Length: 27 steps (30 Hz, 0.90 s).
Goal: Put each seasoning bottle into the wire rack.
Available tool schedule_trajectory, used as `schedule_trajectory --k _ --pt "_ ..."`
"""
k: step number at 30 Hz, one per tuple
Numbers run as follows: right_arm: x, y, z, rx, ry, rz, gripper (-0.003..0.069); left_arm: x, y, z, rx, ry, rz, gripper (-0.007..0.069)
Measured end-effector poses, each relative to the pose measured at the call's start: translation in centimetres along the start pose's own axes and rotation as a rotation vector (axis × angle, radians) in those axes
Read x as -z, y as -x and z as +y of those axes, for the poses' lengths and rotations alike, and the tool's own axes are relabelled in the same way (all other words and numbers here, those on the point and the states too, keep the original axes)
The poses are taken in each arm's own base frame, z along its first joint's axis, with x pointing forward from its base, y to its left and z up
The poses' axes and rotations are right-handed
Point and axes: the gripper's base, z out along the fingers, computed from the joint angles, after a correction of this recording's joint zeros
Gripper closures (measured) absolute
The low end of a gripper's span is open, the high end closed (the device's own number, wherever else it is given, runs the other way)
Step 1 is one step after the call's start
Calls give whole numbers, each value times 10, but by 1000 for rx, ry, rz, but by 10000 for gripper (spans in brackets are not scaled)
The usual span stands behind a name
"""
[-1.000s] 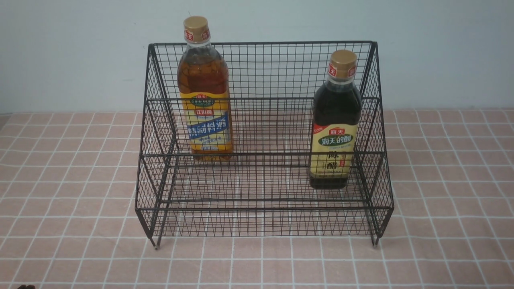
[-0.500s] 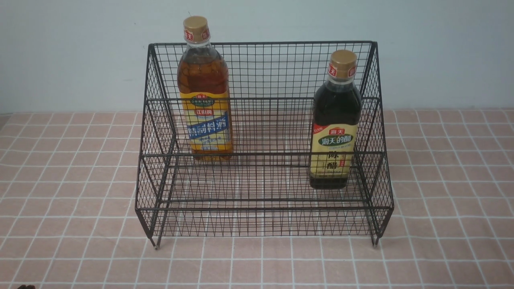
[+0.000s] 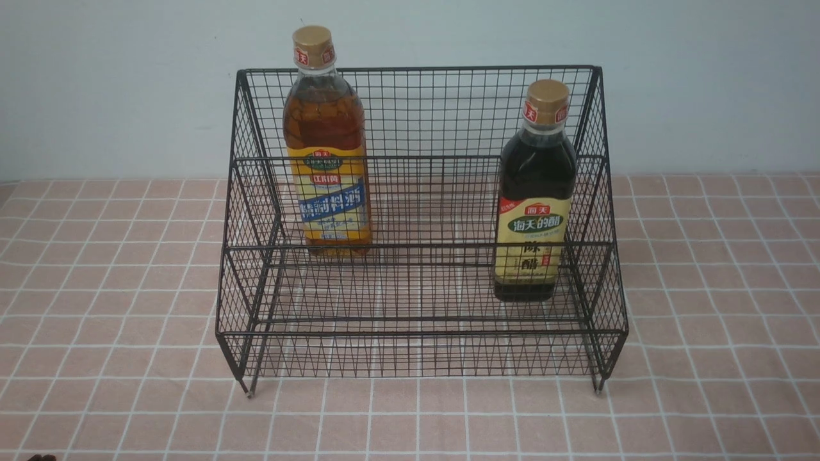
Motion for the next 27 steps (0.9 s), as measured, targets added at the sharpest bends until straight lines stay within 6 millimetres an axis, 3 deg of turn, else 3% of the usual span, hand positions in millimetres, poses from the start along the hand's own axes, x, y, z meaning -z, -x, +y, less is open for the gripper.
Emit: schedule_trajectory --k 27 --pt "0 0 -1 -128 -14 4 673 0 0 0 0 0 3 631"
